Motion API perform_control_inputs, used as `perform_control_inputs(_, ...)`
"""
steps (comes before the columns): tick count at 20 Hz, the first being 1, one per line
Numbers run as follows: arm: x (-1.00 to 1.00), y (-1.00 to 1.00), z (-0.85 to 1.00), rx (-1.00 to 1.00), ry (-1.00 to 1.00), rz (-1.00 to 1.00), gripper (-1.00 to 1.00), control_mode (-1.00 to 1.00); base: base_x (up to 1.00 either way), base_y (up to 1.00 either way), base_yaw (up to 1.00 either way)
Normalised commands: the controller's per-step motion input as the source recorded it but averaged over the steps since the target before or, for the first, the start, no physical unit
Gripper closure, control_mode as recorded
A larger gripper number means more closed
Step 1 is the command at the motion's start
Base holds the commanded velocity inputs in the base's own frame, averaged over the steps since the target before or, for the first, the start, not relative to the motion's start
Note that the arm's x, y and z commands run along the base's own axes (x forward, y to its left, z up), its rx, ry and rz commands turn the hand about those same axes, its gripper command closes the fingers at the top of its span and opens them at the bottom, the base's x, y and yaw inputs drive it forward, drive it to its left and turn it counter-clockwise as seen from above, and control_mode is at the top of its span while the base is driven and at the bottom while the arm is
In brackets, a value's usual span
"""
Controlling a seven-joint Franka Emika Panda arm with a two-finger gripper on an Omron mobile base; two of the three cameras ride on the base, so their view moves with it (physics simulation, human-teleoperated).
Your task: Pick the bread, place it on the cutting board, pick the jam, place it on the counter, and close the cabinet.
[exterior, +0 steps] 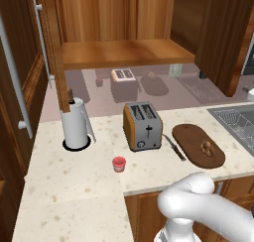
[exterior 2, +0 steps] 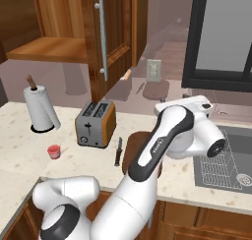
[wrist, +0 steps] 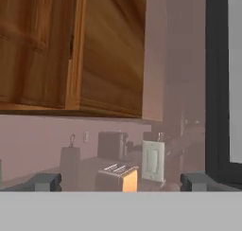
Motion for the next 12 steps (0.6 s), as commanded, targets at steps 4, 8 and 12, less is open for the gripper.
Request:
perform_control_inputs(4, -0.16, 0.0, 0.28, 0.01, 0.0, 0.1, -1.0, -1.0, 0.0, 0.0, 0.0)
perform_control_inputs(8, -0.2, 0.0, 0.23, 0.0, 0.0, 0.08, -1.0, -1.0, 0.0, 0.0, 0.0)
perform_control_inputs(12, -0.35, 0.0, 0.26, 0.0, 0.0, 0.08, -1.0, -1.0, 0.0, 0.0, 0.0)
